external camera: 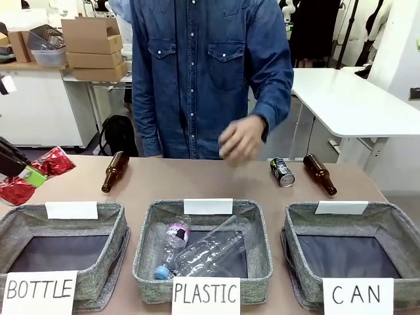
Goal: Sort the can waste into the basket.
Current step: Pick up the can waste from the table and place it in the right Fabric basket.
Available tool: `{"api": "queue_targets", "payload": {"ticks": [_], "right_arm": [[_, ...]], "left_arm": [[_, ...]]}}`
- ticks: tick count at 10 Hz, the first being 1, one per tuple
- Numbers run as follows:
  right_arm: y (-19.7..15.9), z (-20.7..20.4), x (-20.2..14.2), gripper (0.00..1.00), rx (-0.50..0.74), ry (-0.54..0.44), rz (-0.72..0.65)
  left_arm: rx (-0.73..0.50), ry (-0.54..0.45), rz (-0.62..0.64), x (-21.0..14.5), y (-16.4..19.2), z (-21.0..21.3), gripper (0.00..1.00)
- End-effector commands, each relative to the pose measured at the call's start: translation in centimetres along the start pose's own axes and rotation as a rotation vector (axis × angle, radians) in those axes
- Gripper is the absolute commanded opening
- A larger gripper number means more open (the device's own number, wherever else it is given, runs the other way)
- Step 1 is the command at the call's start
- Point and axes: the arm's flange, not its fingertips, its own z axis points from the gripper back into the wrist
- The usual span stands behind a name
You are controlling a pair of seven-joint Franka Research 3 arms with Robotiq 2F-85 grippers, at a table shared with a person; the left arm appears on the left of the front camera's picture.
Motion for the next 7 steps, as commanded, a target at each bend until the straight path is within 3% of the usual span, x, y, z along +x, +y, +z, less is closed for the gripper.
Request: {"api": "queue_targets", "payload": {"ticks": [1,4,7], "right_arm": [[0.1,-0.2,0.3,1.00,0.021,-0.005,0.024],[0.6,3.3,-0.6,1.00,-0.040,0.055,-0.035],[1.0,12.3,-2.4,1.00,-0.193,-0.055,-0.072]], "left_arm": [[-0.037,-0.044,-0.060,0.9,-2.0,-1.4,0.41],[-0.064,-0.083,-0.127,4.2,-4.9,-3.9,0.41],[-0.075,-0.132,-0.323,11.1,-9.8,-10.7,0.41]]}}
